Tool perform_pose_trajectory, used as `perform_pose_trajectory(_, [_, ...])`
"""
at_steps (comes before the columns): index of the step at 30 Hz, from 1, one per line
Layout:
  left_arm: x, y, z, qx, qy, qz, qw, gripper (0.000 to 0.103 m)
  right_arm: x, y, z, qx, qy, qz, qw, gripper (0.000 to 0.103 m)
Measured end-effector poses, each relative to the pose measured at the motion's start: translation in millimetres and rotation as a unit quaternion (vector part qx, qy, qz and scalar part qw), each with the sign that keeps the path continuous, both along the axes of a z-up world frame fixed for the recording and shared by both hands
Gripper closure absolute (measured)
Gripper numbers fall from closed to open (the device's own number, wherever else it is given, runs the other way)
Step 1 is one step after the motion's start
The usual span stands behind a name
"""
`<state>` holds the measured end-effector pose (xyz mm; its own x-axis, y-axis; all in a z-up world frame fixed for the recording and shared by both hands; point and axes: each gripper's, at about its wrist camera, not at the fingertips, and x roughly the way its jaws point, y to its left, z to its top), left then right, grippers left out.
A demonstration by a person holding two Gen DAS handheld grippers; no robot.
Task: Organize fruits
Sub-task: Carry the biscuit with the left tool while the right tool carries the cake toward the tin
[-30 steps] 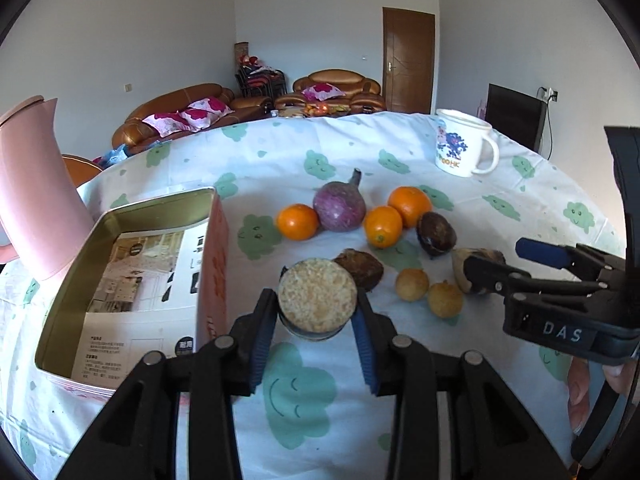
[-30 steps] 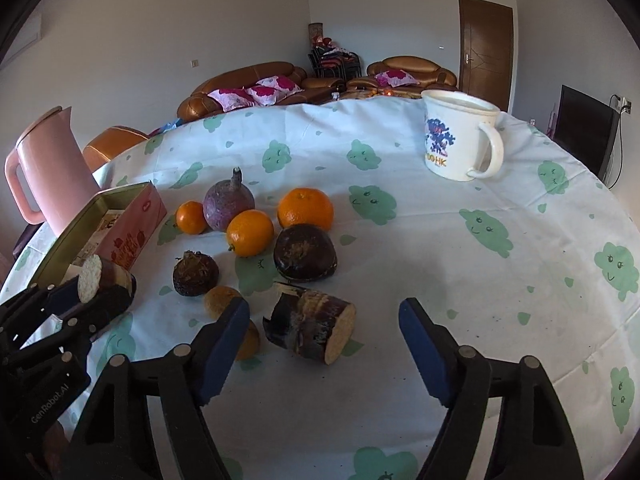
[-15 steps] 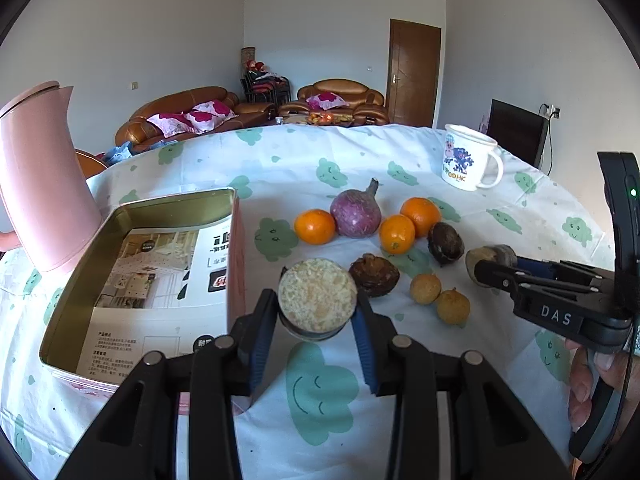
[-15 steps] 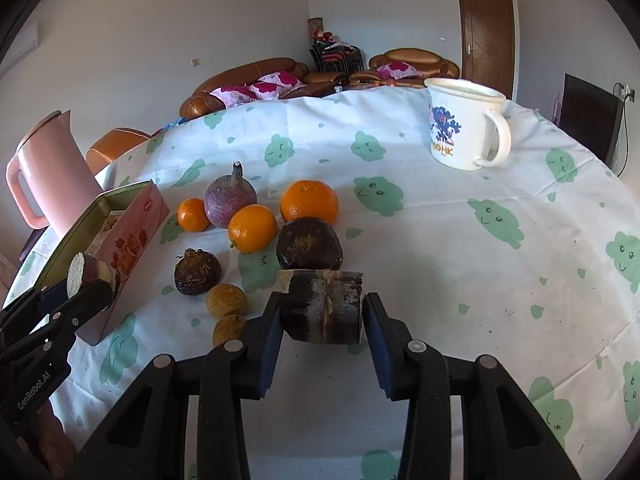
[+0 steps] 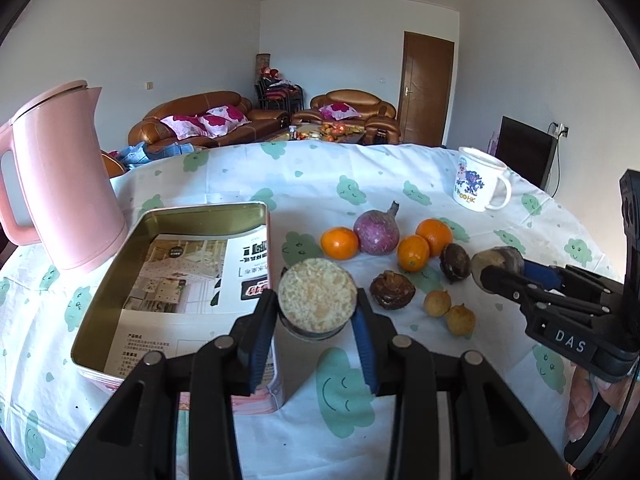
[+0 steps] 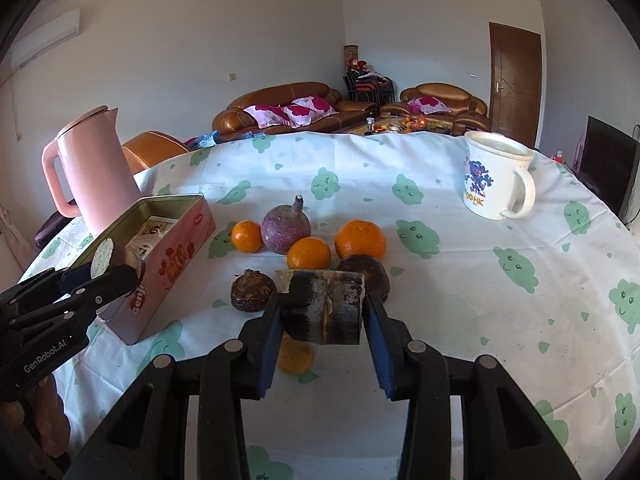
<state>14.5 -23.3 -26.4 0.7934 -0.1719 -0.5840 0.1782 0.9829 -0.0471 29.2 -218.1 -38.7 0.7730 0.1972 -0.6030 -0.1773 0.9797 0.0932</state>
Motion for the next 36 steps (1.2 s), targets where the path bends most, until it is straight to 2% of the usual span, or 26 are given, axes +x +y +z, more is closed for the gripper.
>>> perform_pose_trajectory(12, [2, 16, 7, -0.002, -0.006, 0.021, 0.9998, 0.064, -3, 27, 13, -0.01, -0.029, 0.047, 0.998, 0.061])
perform_pose_trajectory(24, [-1, 22, 13, 0.002, -0.019, 0.033, 0.9993, 0.064, -10, 38, 30, -0.004, -0.066, 0.061, 0.996, 0.062])
perform_pose_trajectory(36, [-2, 29, 20, 0.016, -0.031, 0.043, 0.9985, 0.064, -8, 49, 39, -0.005, -0.084, 0.077, 0.994, 0.062])
